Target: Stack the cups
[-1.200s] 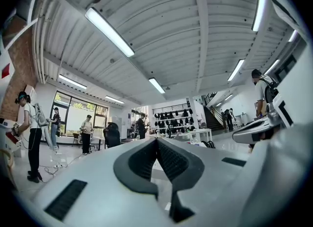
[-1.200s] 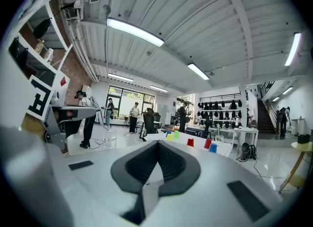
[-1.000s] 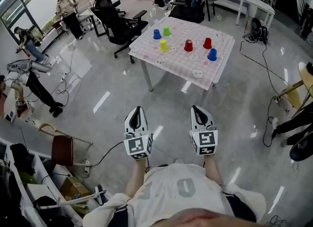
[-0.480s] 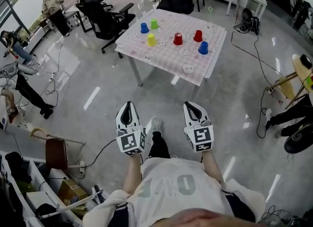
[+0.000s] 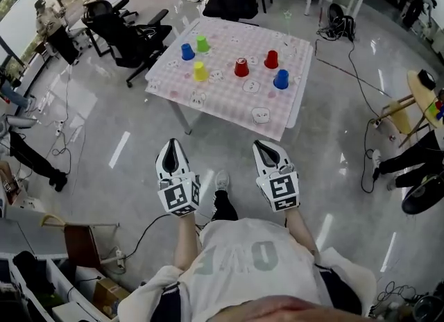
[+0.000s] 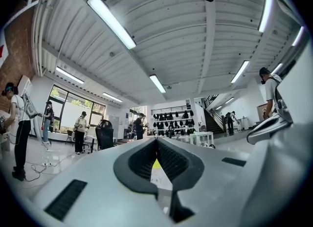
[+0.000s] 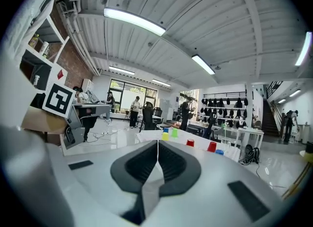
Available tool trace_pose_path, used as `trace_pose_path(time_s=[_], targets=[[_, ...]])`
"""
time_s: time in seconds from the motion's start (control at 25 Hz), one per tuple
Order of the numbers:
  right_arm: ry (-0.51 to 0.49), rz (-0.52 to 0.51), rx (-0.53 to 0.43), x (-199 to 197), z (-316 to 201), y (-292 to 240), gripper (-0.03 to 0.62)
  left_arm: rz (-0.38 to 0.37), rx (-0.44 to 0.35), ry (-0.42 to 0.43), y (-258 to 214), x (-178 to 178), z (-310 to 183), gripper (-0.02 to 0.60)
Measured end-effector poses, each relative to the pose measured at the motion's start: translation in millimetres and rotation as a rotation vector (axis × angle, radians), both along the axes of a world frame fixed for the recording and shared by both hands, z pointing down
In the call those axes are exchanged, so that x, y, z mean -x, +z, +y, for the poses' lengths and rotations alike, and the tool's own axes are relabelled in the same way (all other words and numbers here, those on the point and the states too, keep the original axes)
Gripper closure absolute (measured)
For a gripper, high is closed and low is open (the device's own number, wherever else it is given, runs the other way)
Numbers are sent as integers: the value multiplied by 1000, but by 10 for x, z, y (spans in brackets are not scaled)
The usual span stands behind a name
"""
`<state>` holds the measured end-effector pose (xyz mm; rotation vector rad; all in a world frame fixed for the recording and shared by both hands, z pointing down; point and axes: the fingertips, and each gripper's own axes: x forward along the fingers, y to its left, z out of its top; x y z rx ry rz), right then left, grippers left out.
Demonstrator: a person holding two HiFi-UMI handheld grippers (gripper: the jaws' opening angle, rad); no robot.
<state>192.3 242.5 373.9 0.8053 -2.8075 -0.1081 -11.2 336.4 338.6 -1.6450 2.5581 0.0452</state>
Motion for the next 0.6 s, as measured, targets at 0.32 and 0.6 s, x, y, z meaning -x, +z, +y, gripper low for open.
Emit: trace_pose_path(time_s=[0.32,0.6], targets=[[36,1,7,893,-967,-216,565,-17,-6,75,-215,802,-1138,555],[103,-13,-19,1594,-1810,-316,565,-37,-9,150,-192,1474,-2018,555]])
